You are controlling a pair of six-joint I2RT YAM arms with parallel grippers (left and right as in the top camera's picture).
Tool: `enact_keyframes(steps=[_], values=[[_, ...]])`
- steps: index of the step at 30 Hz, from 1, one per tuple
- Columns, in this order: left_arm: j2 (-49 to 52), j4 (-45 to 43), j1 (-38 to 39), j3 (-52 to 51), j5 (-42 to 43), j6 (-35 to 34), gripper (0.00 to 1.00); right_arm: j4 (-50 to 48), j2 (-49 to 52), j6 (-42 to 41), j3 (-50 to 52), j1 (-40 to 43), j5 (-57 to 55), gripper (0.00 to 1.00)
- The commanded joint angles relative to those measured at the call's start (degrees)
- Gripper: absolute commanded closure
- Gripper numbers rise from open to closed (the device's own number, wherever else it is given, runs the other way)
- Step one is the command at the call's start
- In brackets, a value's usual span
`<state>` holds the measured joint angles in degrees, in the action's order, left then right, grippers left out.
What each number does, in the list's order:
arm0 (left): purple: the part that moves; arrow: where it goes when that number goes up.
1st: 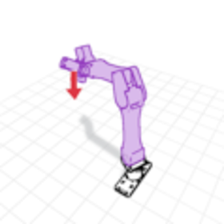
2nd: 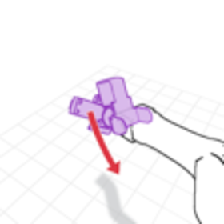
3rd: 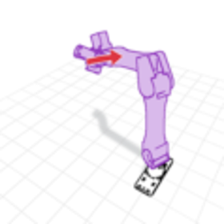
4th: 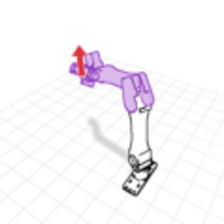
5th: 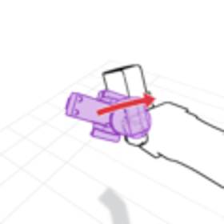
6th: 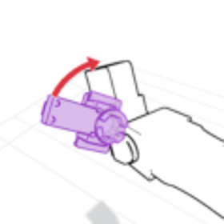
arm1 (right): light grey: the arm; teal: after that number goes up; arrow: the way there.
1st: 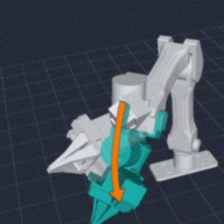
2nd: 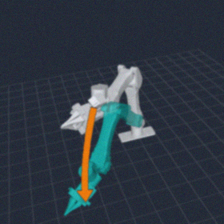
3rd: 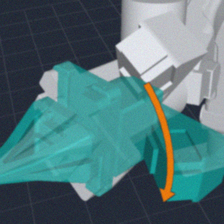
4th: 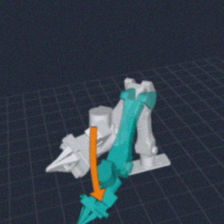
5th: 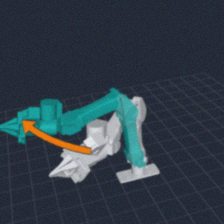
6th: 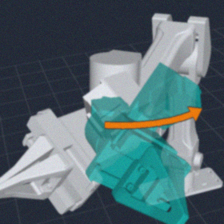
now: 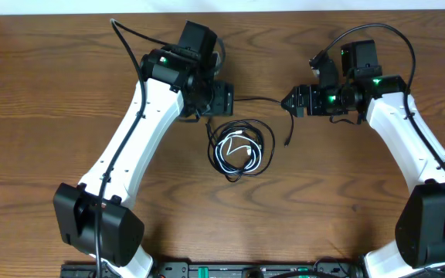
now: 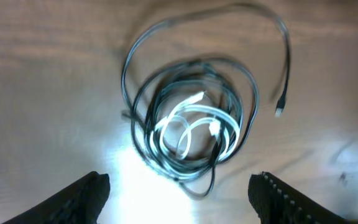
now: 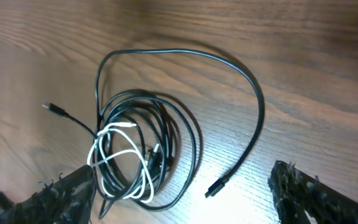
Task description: Untangle cables
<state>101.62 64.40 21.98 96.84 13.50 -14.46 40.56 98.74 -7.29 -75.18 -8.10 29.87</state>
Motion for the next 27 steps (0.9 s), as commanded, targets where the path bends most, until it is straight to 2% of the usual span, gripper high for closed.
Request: enact_keyframes(steps=[1,10,16,27], values=[[0.1,2.7,1.6,-0.9,0.9,2.7,0.25,0.2,0.3,-0.3,-0.8,0.4,-1.4,0.13],[1.6,-2.5,8.3,-9.3,0.9,7.0,0.26,1.0,0.3,0.7,-0.8,0.5,-3.9,0.11],[2.9,-6.9,8.7,-13.0,3.5,6.9,0.26,1.5,0.3,0.7,-0.8,1.9,-4.0,0.11],[9.2,-9.0,10.2,-16.0,3.4,7.8,0.30,1.9,0.3,0.7,-0.8,3.0,-4.0,0.11]])
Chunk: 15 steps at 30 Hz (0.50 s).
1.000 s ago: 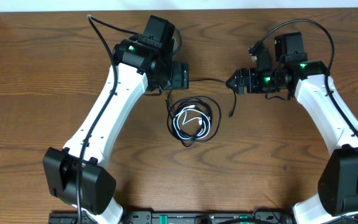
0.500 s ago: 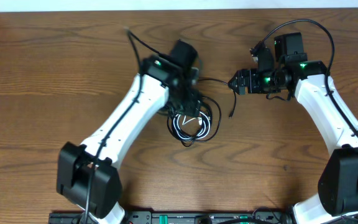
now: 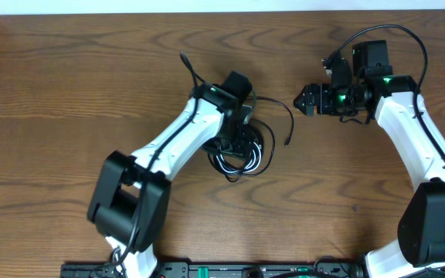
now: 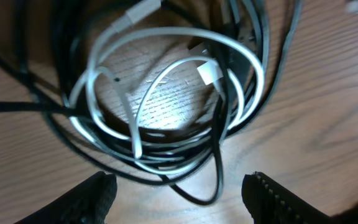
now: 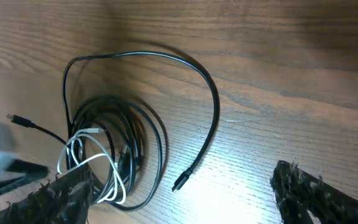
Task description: Untangle cables
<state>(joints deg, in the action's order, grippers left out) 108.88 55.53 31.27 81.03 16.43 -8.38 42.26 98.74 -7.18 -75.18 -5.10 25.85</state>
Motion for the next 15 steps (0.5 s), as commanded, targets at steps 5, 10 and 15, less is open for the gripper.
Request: enact_keyframes(steps=[5,10,15], values=[[4.4,-0.9,2.3,-0.2,0.5,2.2,0.31,0.2,0.3,0.6,-0.8,0.0,0.0,0.11],[5.9,-1.7,3.2,-0.2,0.5,2.2,0.31,0.2,0.3,0.6,-0.8,0.0,-0.1,0.11],[6.6,-1.9,3.3,-0.2,0.5,2.2,0.32,0.3,0.3,0.6,-0.8,0.0,-0.3,0.10]])
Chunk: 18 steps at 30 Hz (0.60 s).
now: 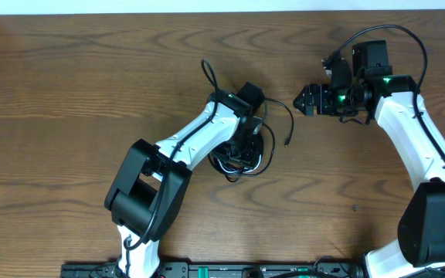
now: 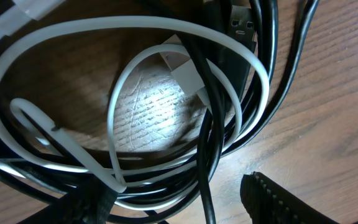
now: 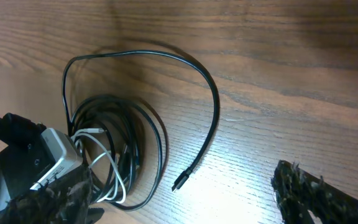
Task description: Untangle cables
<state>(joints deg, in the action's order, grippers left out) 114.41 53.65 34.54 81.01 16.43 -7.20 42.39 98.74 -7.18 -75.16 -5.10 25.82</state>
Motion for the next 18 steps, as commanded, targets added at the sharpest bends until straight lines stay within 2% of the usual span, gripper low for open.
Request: enact_keyframes(steps=[1,18], values=[[1.3,-0.2,0.0,-0.2,0.5,1.0,0.32,0.1,0.3,0.6,-0.8,0.0,-0.3,0.10],[5.0,-2.1,1.4,-0.1,0.3,2.3,0.34,0.4,0.3,0.6,-0.8,0.0,-0.2,0.10]])
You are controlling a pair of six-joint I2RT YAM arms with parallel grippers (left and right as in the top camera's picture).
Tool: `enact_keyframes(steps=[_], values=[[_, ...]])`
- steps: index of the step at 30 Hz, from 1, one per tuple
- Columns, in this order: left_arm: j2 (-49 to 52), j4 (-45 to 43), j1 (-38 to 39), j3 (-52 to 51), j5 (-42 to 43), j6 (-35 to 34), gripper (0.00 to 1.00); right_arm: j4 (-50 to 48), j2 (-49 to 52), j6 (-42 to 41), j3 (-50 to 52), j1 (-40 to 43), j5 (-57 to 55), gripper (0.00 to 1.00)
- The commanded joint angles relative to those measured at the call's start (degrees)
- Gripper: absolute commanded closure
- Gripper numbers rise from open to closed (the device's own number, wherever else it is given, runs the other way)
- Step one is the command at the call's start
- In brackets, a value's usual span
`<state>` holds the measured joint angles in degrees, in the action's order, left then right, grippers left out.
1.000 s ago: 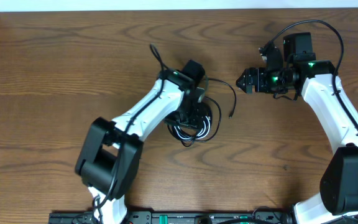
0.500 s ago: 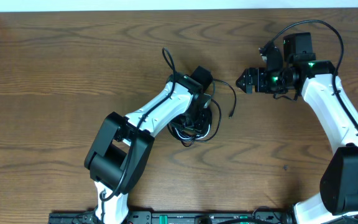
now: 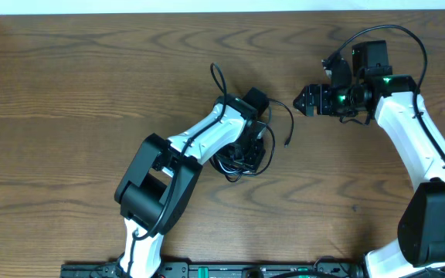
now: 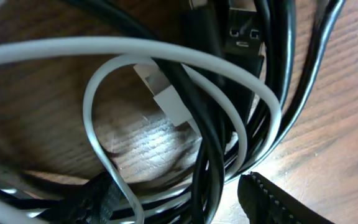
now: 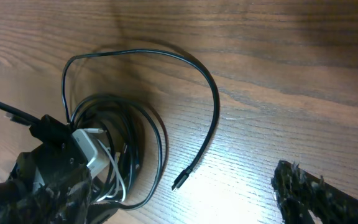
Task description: Untangle cables
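Observation:
A tangled pile of black cables (image 4: 278,74) and one white cable (image 4: 166,106) lies mid-table (image 3: 234,171). My left gripper (image 4: 188,202) is open and down in the pile (image 3: 247,157), its fingers (image 4: 98,199) straddling several black and white strands. One black cable loops out of the coil (image 5: 210,93) and ends in a loose plug (image 5: 180,182). My right gripper (image 3: 300,100) is open above the table to the right of the pile, holding nothing; its fingertips (image 5: 306,193) frame the loose plug.
A bare brown wooden table (image 3: 68,93) lies all around the pile. The left arm (image 3: 199,139) reaches diagonally across the middle. A wall edge (image 3: 207,6) runs along the back.
My left gripper has dropped a little further into the coil, and the strands fill more of its view. The right arm and the loose black loop have not moved.
At first my left gripper was open behind and left of the pile, and the right gripper was close to its right side. Then the left was over the coil and the right had drawn back. The left gripper then sat lower, and is now among the strands.

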<state>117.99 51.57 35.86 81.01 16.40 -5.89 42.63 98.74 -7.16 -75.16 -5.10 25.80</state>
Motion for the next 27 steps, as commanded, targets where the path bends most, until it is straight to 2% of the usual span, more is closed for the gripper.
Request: enact_keyframes(steps=[1,7,13,15,19,22,24,27], values=[[1.5,0.0,0.1,-0.1,0.3,0.9,0.34,0.2,0.3,0.6,-0.8,0.0,-0.2,0.10],[1.5,-0.1,0.1,-0.1,0.3,0.9,0.43,0.2,0.3,0.6,-0.8,0.0,-0.2,0.10],[1.6,-0.3,0.1,-0.1,0.3,0.9,0.48,0.3,0.3,0.6,-0.8,0.0,-0.2,0.09],[1.6,-0.4,0.1,-0.1,0.3,0.9,0.54,0.3,0.3,0.6,-0.8,0.0,-0.2,0.09],[1.6,0.2,-0.1,0.4,0.3,0.9,0.74,0.2,0.3,0.6,-0.8,0.0,-0.4,0.09],[1.5,1.8,-0.5,1.5,0.7,0.9,0.81,0.3,0.3,0.6,-0.8,0.0,-0.4,0.09],[1.0,2.8,-1.0,1.9,1.0,0.9,0.92,0.2,0.3,0.6,-0.8,-0.2,-0.4,0.09],[-0.2,4.5,-2.0,2.8,1.2,0.9,0.93,-0.1,0.3,0.6,-0.8,-0.3,-0.4,0.09]])
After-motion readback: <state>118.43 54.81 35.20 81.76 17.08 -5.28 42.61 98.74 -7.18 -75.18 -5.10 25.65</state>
